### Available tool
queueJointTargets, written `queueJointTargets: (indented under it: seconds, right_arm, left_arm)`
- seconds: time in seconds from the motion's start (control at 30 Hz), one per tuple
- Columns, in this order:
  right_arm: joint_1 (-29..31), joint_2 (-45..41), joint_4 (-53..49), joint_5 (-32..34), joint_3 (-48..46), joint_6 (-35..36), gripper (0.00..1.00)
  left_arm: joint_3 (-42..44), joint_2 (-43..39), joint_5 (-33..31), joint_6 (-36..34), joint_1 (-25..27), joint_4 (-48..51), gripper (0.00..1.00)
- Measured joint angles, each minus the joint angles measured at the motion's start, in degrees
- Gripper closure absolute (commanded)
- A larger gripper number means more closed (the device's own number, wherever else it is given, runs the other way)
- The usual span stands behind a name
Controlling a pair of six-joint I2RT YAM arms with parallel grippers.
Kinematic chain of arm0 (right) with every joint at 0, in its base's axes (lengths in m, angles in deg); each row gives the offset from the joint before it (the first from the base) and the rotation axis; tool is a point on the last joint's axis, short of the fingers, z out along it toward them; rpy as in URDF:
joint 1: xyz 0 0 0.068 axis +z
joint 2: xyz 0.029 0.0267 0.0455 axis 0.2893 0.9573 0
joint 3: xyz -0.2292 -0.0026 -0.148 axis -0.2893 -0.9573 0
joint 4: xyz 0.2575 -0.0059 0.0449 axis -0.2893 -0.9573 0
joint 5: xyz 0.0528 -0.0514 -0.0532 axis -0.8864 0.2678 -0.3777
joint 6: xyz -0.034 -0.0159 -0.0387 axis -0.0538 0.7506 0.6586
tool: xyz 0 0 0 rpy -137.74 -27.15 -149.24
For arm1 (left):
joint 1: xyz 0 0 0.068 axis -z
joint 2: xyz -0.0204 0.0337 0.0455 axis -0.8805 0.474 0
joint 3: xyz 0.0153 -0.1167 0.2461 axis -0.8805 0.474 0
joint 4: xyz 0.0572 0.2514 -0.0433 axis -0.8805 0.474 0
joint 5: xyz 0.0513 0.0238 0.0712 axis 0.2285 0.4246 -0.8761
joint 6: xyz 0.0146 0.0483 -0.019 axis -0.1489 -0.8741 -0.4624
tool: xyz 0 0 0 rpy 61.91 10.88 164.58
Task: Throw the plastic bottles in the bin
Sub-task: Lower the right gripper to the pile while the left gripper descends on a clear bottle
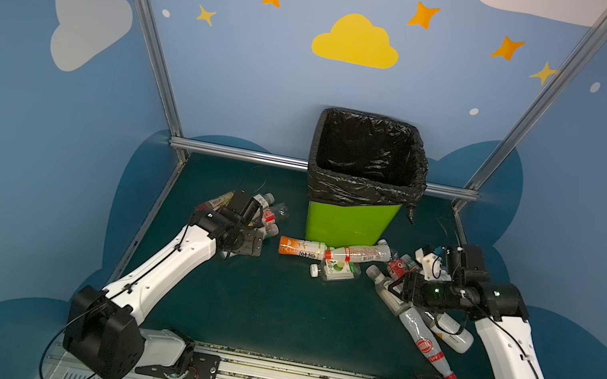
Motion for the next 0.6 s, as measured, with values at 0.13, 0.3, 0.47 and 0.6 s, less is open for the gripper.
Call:
queueJointTargets:
  seconds: [0.13, 0.3, 0.47, 0.6]
  right_arm:
    - [6.7, -3.6, -0.1, 1.2, -2.3, -3.9, 0.40]
    - [16.8, -4.5, 0.2, 4.4, -2.6, -8.9, 0.40]
    - [24.6, -1.9, 0.5, 8.4, -2.3, -12.5, 0.38]
    - [28.5, 1.1, 1.0, 11.0, -0.9, -14.2, 0.38]
  left_arm:
    - [-1.3, 6.6, -0.7, -6.1, -0.6, -3.0, 0.00]
    - [-2.8, 13.0, 1.7, -12.6, -3.5, -5.4, 0.00]
    - [-7.9, 18.7, 5.1, -16.7, -7.5, -4.8, 0.00]
    - [-11.4, 22.6, 6.8, -19.6, -9.4, -3.9, 0.00]
